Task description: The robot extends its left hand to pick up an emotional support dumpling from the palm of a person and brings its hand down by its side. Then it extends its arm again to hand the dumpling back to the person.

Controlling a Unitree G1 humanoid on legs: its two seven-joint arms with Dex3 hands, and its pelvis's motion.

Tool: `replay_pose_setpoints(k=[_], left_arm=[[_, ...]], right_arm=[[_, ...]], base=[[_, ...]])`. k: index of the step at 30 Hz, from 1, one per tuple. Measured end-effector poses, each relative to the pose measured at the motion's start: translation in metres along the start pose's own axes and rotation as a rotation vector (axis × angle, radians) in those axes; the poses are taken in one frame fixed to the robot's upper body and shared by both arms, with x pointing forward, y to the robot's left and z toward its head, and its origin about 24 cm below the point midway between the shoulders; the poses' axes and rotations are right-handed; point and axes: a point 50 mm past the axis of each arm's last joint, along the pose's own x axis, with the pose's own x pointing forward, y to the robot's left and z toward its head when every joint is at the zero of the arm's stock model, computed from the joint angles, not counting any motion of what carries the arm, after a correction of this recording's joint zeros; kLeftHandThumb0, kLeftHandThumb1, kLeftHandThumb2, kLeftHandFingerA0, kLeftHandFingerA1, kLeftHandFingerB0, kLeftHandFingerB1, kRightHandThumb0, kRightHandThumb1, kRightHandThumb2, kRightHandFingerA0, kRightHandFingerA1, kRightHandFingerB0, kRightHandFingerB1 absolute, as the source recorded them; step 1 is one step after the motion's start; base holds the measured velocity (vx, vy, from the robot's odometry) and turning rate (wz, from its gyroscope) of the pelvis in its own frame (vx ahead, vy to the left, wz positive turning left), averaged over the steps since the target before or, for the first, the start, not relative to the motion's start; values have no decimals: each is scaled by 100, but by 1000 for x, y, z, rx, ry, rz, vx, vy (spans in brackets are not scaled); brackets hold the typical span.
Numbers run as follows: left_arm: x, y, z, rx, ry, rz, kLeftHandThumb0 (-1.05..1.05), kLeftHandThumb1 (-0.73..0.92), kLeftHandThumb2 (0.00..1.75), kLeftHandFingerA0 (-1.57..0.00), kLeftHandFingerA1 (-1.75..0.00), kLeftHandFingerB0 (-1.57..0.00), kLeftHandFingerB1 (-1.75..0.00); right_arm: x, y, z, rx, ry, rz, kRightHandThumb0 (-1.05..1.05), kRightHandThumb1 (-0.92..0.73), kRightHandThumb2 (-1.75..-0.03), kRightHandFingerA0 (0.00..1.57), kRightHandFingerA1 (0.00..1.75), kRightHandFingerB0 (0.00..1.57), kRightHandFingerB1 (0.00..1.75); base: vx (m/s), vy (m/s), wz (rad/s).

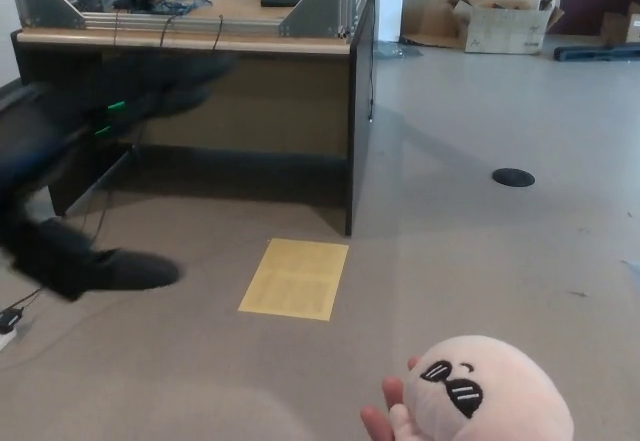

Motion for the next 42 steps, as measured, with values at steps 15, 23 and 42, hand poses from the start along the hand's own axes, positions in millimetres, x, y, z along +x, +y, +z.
replay_pose_setpoints(k=[15, 23, 42], left_arm=[[70, -63, 80, 161, -200, -571, -95, 38, 72, -5, -15, -4, -15], [79, -106, 87, 254, -141, -844, -96, 35, 74, -7, -14, -5, -24], [84, -123, 76, 320, -66, -880, -79, 47, 90, -8, -8, -4, -16]], right_arm=[[-1, 1, -1, -1, -5, 4, -40, -59, -59, 87, 67, 62, 49], [-1, -3, 0, -40, -16, 17, -53, -71, -62, 63, 46, 47, 38], [-1, -3, 2, -51, -49, 51, -39, -64, -60, 79, 58, 63, 46]], base=[[0, 0, 0], [0, 0, 0], [0, 0, 0]])
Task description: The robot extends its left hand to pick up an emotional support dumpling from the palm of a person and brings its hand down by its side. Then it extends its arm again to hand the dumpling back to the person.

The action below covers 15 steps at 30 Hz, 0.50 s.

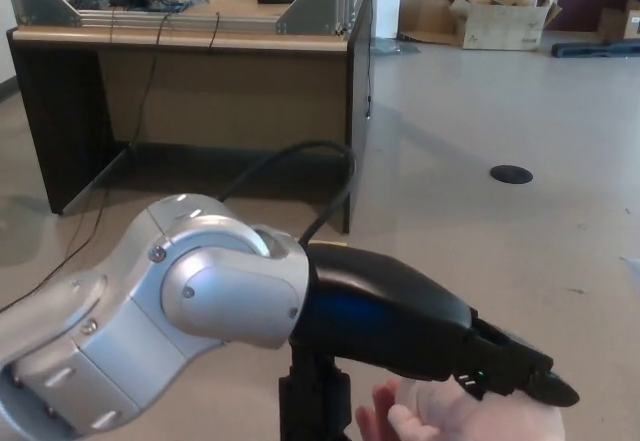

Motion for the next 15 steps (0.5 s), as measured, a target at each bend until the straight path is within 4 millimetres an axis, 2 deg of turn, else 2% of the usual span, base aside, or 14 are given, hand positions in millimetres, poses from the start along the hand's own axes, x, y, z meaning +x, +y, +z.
replay_pose_setpoints(k=[5, 6, 7, 8, 9, 10, 11, 12, 13, 14, 15], left_arm=[[2, 1, 0, 36, 4, 40, -71, 42, 87, -6, -15, -3, -23], [3, 1, 0, 40, 4, 50, -89, 50, 55, -5, -28, -4, -29], [4, -1, -1, 46, 1, 73, -90, 37, 74, -4, -21, -7, -27], [6, -2, -1, 49, -5, 96, -90, 37, 74, -4, -21, -7, -27], [7, -2, -2, 49, -11, 109, -88, 52, 56, -7, -28, -3, -28], [8, -3, -2, 51, -14, 124, -88, 52, 56, -7, -28, -3, -28], [10, -4, -3, 57, -19, 150, -86, 40, 77, -4, -37, -6, -31], [10, -4, -3, 60, -21, 163, -86, 40, 77, -4, -37, -6, -31], [11, -5, -3, 67, -24, 183, -83, 53, 57, -14, -33, -5, -25], [13, -5, -4, 78, -30, 217, -83, 53, 57, -14, -33, -5, -25], [14, -5, -4, 83, -31, 229, -89, 44, 77, -6, -36, -6, -26]], right_arm=[[0, -1, 1, -2, -17, -7, -43, -63, -59, 81, 57, 62, 46], [0, -1, 1, -2, -17, -9, -41, -62, -59, 82, 55, 56, 43], [0, -1, 1, -2, -15, -13, -41, -60, -58, 76, 54, 53, 44], [0, -1, 1, -3, -13, -15, -41, -60, -58, 76, 54, 53, 44], [0, -1, 1, -4, -12, -17, -38, -59, -57, 73, 55, 56, 46], [0, -1, 1, -4, -10, -19, -38, -59, -57, 73, 55, 56, 46], [1, -1, 0, -5, -5, -23, -41, -59, -58, 72, 57, 58, 47], [1, -1, 0, -5, -3, -25, -41, -59, -58, 72, 57, 58, 47], [1, -1, 0, -4, 1, -27, -36, -59, -58, 74, 62, 66, 50], [2, -1, 0, -3, 5, -27, -36, -59, -58, 74, 62, 66, 50], [2, -1, 0, -3, 6, -27, -35, -60, -58, 78, 62, 65, 49]], base=[[0, 0, 0], [0, 0, 0], [0, 0, 0], [0, 0, 0], [0, 0, 0], [0, 0, 0], [0, 0, 0], [0, 0, 0], [0, 0, 0], [0, 0, 0], [0, 0, 0]])
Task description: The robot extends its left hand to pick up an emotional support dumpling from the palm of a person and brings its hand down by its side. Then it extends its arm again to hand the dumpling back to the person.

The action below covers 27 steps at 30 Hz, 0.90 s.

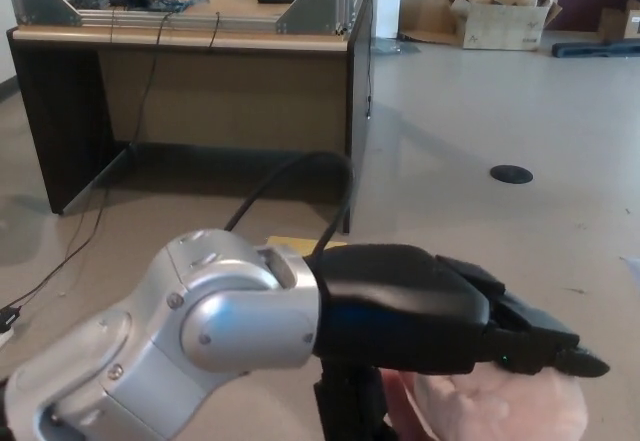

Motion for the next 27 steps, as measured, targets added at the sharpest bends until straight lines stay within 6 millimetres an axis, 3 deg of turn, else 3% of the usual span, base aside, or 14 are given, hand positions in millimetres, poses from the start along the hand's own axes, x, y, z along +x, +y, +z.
replay_pose_setpoints(k=[6, 7, 8, 9, 10, 12, 13, 16, 17, 18, 19, 24, 26, 27], left_arm=[[6, -3, -2, 54, -9, 110, -79, 51, 57, -15, -32, -6, -26], [6, -3, -2, 61, -10, 120, -78, 43, 81, -11, -41, -5, -29], [7, -3, -1, 76, -12, 137, -78, 43, 81, -11, -41, -5, -29], [7, -4, -1, 85, -14, 150, -38, 16, 83, 0, -48, -1, -50], [8, -4, -1, 94, -16, 161, -77, 42, 79, -20, -44, -4, -31], [9, -5, -1, 126, -15, 189, -77, 42, 79, -20, -44, -4, -31], [9, -5, -1, 134, -14, 195, -75, 49, 56, -42, -40, -14, -31], [10, -7, -2, 172, -9, 224, -75, 49, 56, -42, -40, -14, -31], [11, -8, -2, 182, -7, 232, -34, 57, 60, -104, -152, -64, -41], [11, -9, -2, 191, -7, 239, -34, 57, 60, -104, -152, -64, -41], [12, -10, -2, 207, -7, 259, -37, 55, 60, -102, -161, -80, -47], [15, -15, -4, 221, -10, 312, -41, 55, 57, -103, -159, -89, -49], [17, -18, -6, 240, -11, 340, -38, 54, 59, -95, -171, -92, -54], [17, -20, -6, 247, -14, 357, -39, 54, 59, -95, -170, -91, -54]], right_arm=[[4, 1, 1, -9, 15, -4, -43, -61, -58, 79, 63, 65, 50], [4, 1, 1, -11, 16, -4, -44, -62, -58, 82, 68, 67, 50], [4, 1, 1, -16, 19, -4, -44, -62, -58, 82, 68, 67, 50], [4, 2, 1, -20, 21, -3, -45, -61, -59, 76, 64, 60, 48], [4, 2, 1, -24, 22, -2, -47, -52, -91, 83, 82, 56, 64], [4, 3, 0, -30, 26, -3, -47, -52, -91, 83, 82, 56, 64], [4, 3, 0, -30, 27, -3, -44, -64, -59, 81, 72, 60, 50], [4, 2, 1, -27, 22, -7, -44, -64, -59, 81, 72, 60, 50], [5, 2, 2, -26, 18, -8, -39, -63, -59, 81, 60, 57, 44], [5, 1, 3, -25, 15, -9, -39, -63, -59, 81, 60, 57, 44], [5, 1, 4, -23, 9, -12, -54, -50, -83, 68, 64, 44, 54], [6, 1, 5, -21, 3, -12, -52, -50, -83, 69, 65, 45, 55], [5, 1, 5, -22, 1, -13, -52, -49, -83, 75, 67, 50, 56], [5, 1, 6, -22, 0, -13, -47, -61, -59, 77, 55, 58, 44]], base=[[0, 0, 0], [0, 0, 0], [0, 0, 0], [0, 0, 0], [0, 0, 0], [0, 0, 0], [0, 0, 0], [0, 0, 0], [0, 0, 0], [0, 0, 0], [0, 0, 0], [0, 0, 0], [0, 0, 0], [0, 0, 0]])
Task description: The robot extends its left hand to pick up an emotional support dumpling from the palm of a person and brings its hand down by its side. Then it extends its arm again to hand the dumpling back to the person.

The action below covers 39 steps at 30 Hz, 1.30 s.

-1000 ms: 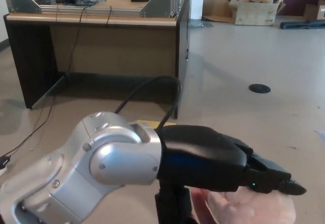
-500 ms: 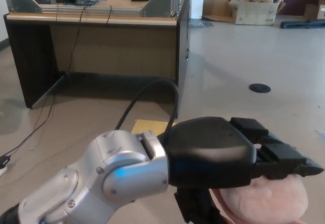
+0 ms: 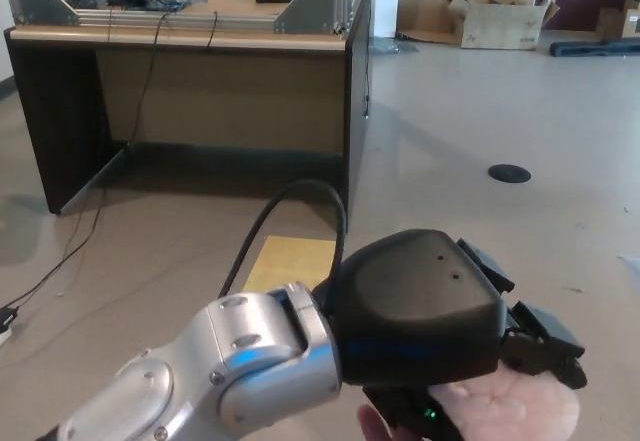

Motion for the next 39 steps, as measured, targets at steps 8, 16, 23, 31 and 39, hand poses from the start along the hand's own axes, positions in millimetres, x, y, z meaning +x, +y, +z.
replay_pose_setpoints(k=[8, 16, 23, 31, 39], left_arm=[[-6, -9, -2, 23, 1, 113, -35, 58, 57, -93, -169, -89, -55], [-12, -10, -3, 12, 6, 221, -18, 55, 90, -123, -145, -75, -119], [-22, 10, -17, -16, 85, 387, -12, 69, 79, -108, -161, -81, -114], [-53, 71, -46, 15, 202, 634, -9, 80, 64, -99, -126, -89, -91], [-110, 101, -73, 43, 361, 790, -8, 69, 74, -111, -113, -94, -86]], right_arm=[[0, -1, 0, 4, -3, -7, -53, -48, -82, 70, 65, 48, 55], [-1, -1, 0, 6, -8, -7, -39, -59, -58, 85, 50, 61, 40], [0, -1, 2, 6, -18, -7, -36, -60, -58, 83, 51, 61, 41], [0, -1, 2, 6, -18, -6, -38, -59, -57, 83, 50, 60, 40], [-1, -1, 1, 6, -16, -5, -38, -59, -58, 84, 51, 61, 41]], base=[[0, 0, 0], [0, 0, 0], [0, 0, 0], [0, 0, 0], [0, 0, 0]])
